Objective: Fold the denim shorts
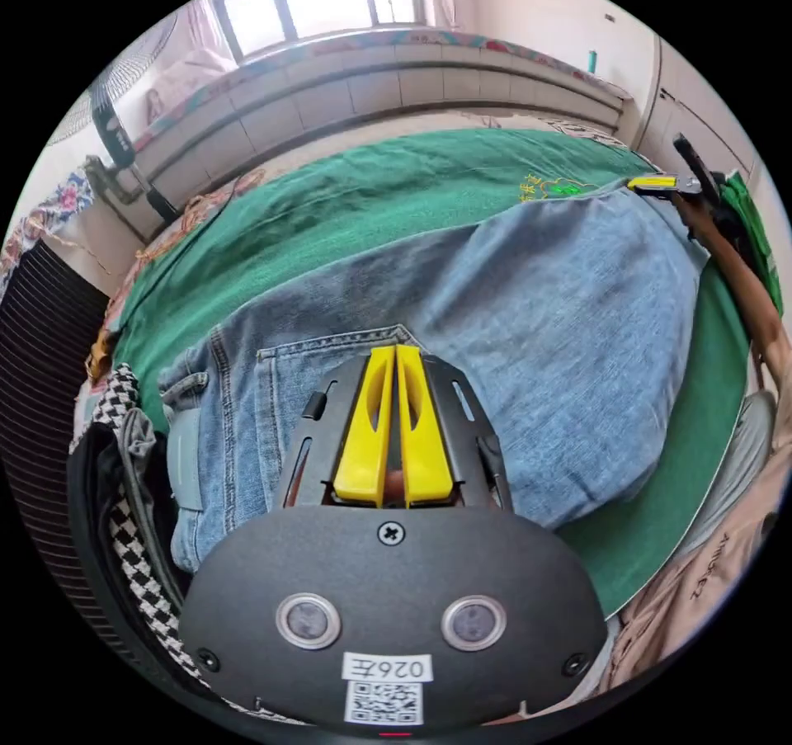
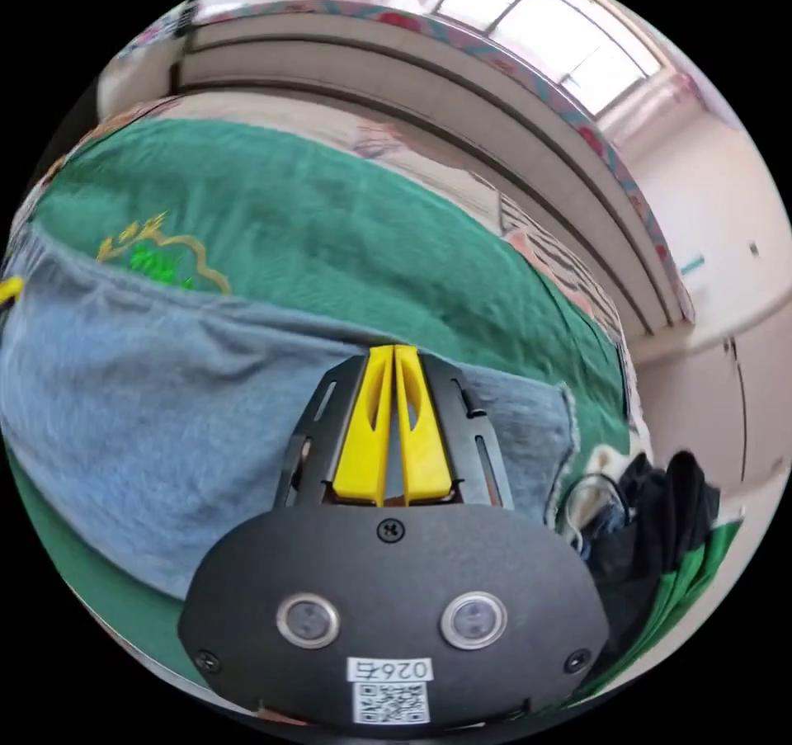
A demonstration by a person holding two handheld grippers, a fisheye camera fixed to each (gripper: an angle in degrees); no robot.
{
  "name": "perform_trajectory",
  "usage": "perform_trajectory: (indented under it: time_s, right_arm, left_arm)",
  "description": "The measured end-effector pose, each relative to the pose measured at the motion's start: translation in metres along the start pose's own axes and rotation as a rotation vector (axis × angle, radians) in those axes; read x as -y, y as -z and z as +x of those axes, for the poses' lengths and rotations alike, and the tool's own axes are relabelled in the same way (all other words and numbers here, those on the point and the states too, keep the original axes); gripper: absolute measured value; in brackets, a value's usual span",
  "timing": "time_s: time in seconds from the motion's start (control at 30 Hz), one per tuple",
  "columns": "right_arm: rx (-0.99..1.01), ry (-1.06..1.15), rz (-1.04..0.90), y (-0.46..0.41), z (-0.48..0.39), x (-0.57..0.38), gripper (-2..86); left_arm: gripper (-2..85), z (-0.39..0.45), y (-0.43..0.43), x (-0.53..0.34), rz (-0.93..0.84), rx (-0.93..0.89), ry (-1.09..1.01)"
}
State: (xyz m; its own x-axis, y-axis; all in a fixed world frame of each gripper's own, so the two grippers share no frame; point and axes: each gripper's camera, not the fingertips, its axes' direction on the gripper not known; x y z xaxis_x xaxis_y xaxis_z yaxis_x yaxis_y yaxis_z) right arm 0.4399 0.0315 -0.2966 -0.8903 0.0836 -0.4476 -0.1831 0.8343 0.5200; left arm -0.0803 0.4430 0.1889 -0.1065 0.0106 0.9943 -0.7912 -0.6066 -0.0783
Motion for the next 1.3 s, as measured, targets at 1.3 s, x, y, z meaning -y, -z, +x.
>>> perform_trajectory:
  time_s: [1.3]
  right_arm:
    - [0.260,-0.012,0.083,0.076,0.082,-0.083,-0.7]
  left_arm:
    - [-0.9,-0.084,0.092,0.117,-0.080,0.498,-0.147]
